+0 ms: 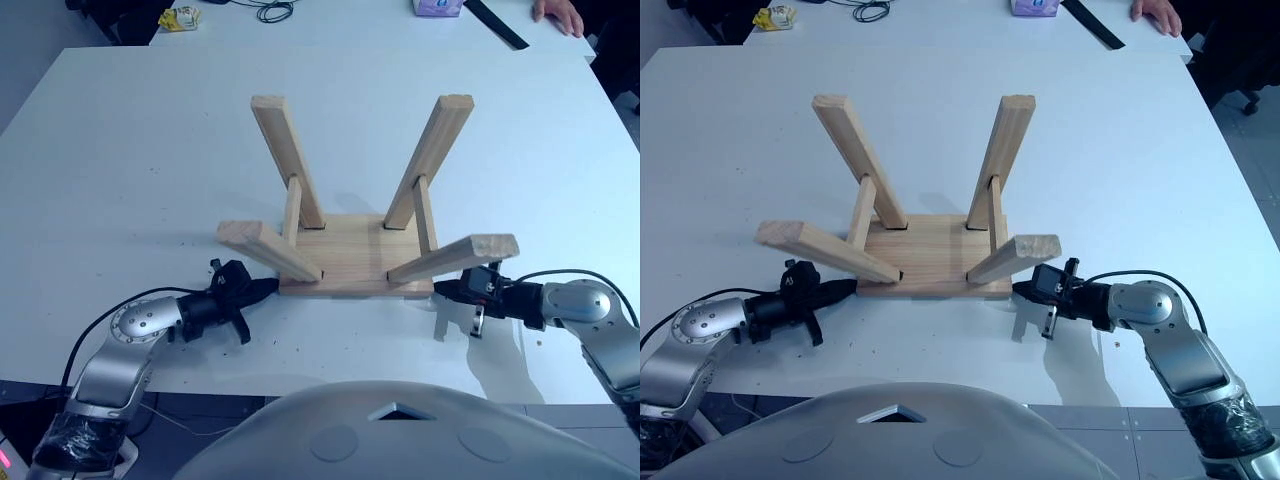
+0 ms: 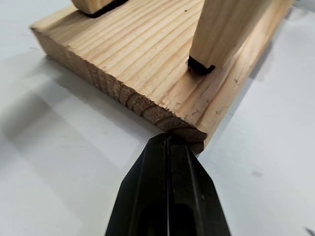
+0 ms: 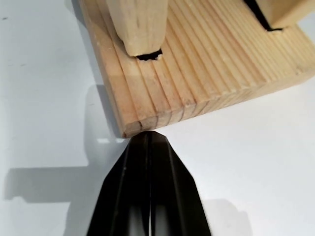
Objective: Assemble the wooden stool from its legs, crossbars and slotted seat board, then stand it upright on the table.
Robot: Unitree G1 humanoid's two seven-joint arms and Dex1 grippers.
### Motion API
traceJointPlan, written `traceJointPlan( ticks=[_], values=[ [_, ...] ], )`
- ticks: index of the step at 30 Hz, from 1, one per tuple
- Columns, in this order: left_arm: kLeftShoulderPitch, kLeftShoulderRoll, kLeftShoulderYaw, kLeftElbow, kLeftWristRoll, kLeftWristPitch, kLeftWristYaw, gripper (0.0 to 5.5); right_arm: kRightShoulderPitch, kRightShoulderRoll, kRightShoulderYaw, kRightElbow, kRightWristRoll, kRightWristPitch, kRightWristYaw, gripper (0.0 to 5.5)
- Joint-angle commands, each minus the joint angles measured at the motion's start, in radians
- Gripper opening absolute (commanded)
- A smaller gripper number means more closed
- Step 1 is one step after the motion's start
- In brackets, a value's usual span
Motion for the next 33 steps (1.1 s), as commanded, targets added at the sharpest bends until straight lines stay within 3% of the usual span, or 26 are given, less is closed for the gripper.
traceJointPlan(
  ticks=[1,13,24,33],
  values=[
    [0.042,0.028,0.018,-0.115,-0.093,0.003,-0.077,0.02,0.025,-0.018,-0.034,-0.124,0.11,-0.009,0.067,0.0],
    [0.114,0.121,0.132,-0.289,-0.251,0.092,-0.161,0.02,0.041,-0.047,-0.125,-0.261,0.217,0.059,0.099,0.0],
    [-0.072,0.148,0.241,-0.252,-0.359,0.166,-0.184,0.02,-0.053,-0.042,-0.198,-0.331,0.365,0.174,0.1,0.0],
    [-0.104,0.114,0.273,-0.293,-0.434,0.232,-0.174,0.02,-0.123,-0.039,-0.246,-0.323,0.449,0.226,0.102,0.0]
  ],
)
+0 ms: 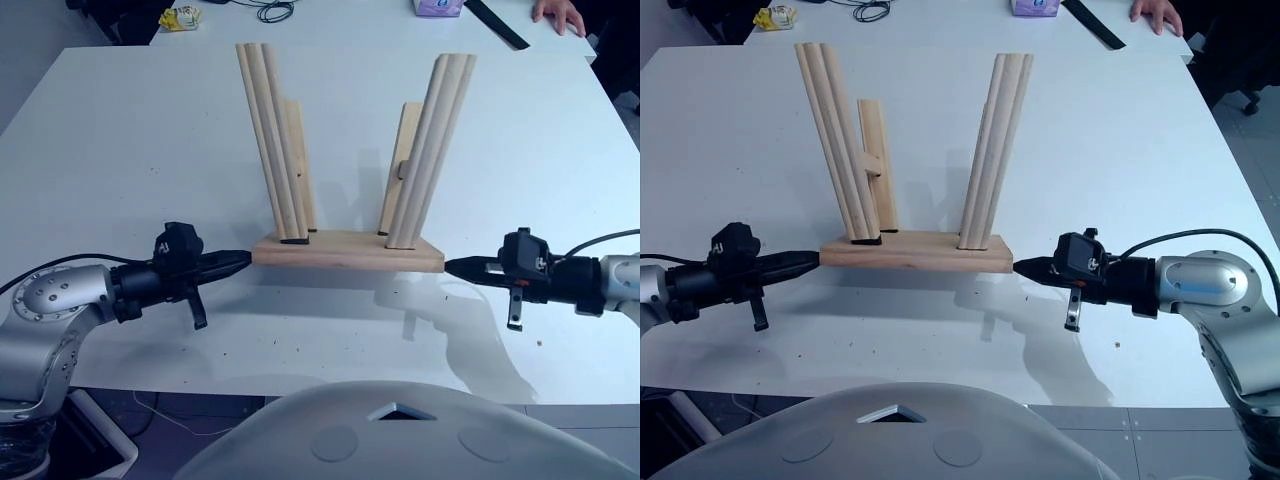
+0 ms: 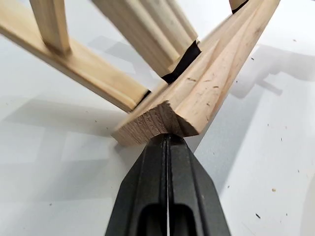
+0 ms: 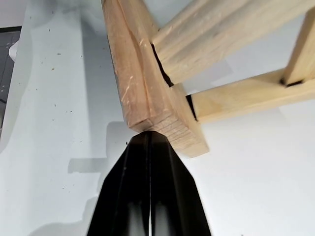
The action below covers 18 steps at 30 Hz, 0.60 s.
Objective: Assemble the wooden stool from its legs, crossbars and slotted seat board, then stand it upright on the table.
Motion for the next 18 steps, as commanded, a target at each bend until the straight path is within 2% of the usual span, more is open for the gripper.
traceJointPlan(
  ticks=[1,9,18],
  values=[
    [-0.039,-0.039,-0.041,-0.111,-0.151,0.004,-0.055,0.02,-0.053,0.033,0.025,-0.069,0.125,-0.006,0.035,0.0],
    [-0.108,-0.056,-0.027,-0.073,-0.165,0.027,-0.046,0.02,-0.081,0.04,0.014,-0.053,0.135,0.009,0.038,0.0],
    [-0.161,-0.119,-0.101,0.029,-0.067,0.008,-0.019,0.02,-0.107,0.1,0.082,0.039,0.041,-0.015,-0.012,0.0]
  ],
)
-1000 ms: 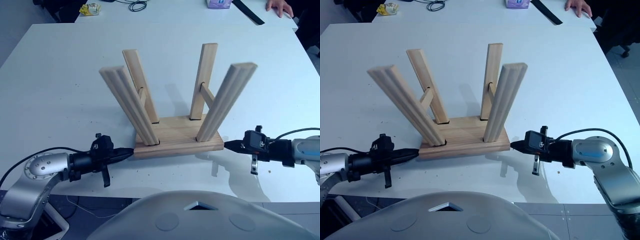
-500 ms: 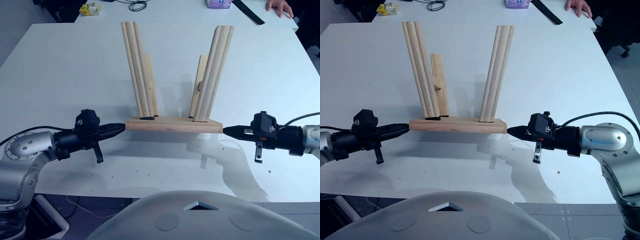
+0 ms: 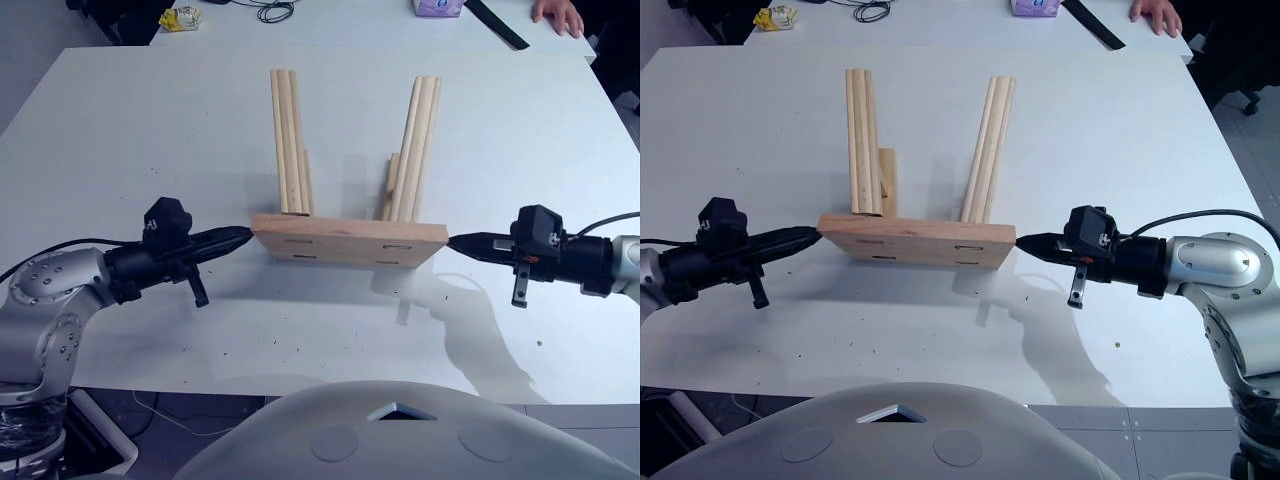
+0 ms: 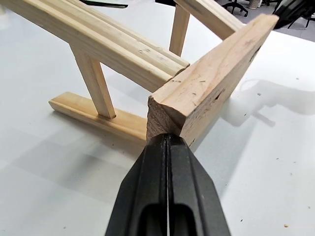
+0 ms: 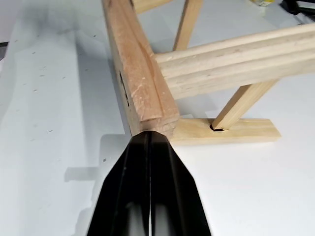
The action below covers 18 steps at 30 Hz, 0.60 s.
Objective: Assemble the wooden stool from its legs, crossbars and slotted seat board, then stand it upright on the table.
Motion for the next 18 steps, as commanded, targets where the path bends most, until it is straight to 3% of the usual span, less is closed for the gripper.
traceJointPlan(
  ticks=[1,4,13,18],
  values=[
    [-0.034,-0.053,-0.091,-0.041,-0.045,-0.027,-0.032,0.02,-0.015,0.046,0.088,-0.017,0.019,-0.032,0.008,0.0],
    [-0.025,-0.051,-0.092,-0.013,-0.02,-0.027,-0.032,0.0,0.004,0.04,0.083,-0.011,0.02,-0.043,0.019,0.19],
    [0.024,0.054,-0.1,0.083,0.05,-0.087,-0.16,1.13,0.038,-0.05,0.096,0.115,-0.08,-0.176,0.117,1.35],
    [-0.079,0.08,-0.154,0.238,0.143,-0.198,-0.224,1.82,0.025,-0.044,0.148,0.156,-0.121,-0.211,0.12,2.04]
  ],
)
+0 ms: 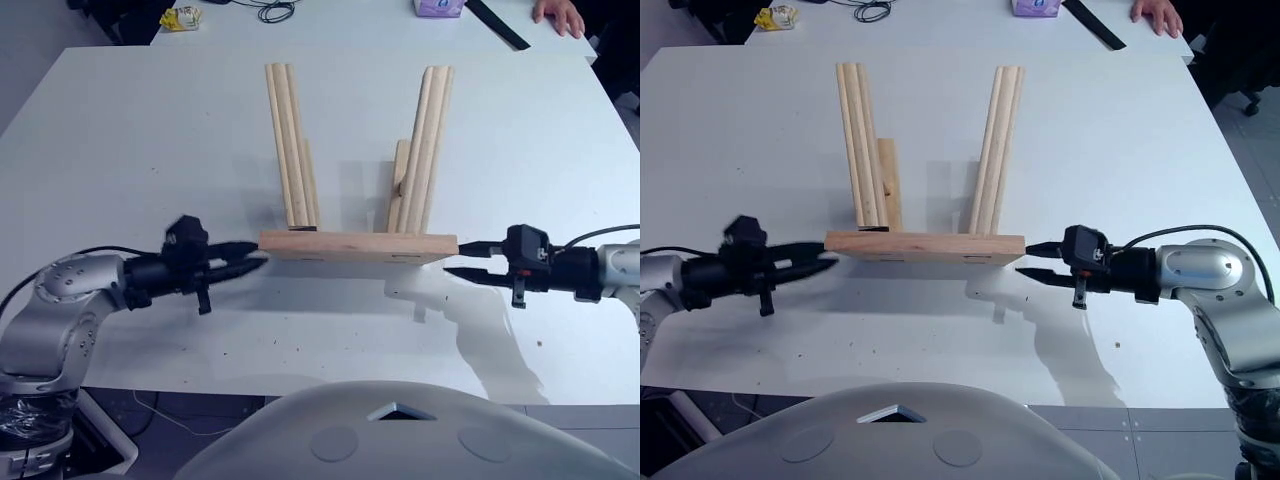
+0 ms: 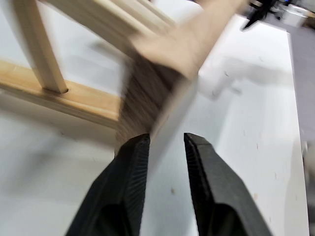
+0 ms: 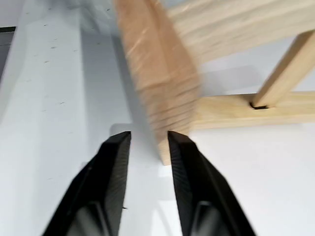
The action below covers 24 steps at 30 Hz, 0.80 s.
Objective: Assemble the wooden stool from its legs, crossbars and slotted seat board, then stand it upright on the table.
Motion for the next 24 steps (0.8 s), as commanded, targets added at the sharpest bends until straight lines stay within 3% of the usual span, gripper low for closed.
traceJointPlan(
  ticks=[1,11,16,24],
  values=[
    [-0.092,0.018,-0.039,0.106,0.06,-0.073,-0.033,1.98,-0.02,0.002,0.036,0.028,-0.031,-0.028,0.003,2.2],
    [-0.112,0.007,-0.13,0.232,0.162,-0.211,-0.082,3.45,-0.059,0.005,0.084,0.162,-0.096,-0.084,0.02,3.62],
    [-0.228,-0.077,-0.229,0.354,0.248,-0.308,-0.055,3.45,-0.143,0.091,0.178,0.232,-0.139,-0.097,-0.014,3.62],
    [-0.35,-0.157,-0.281,0.516,0.324,-0.428,-0.023,3.45,-0.249,0.149,0.239,0.365,-0.18,-0.136,-0.002,3.62]
  ],
)
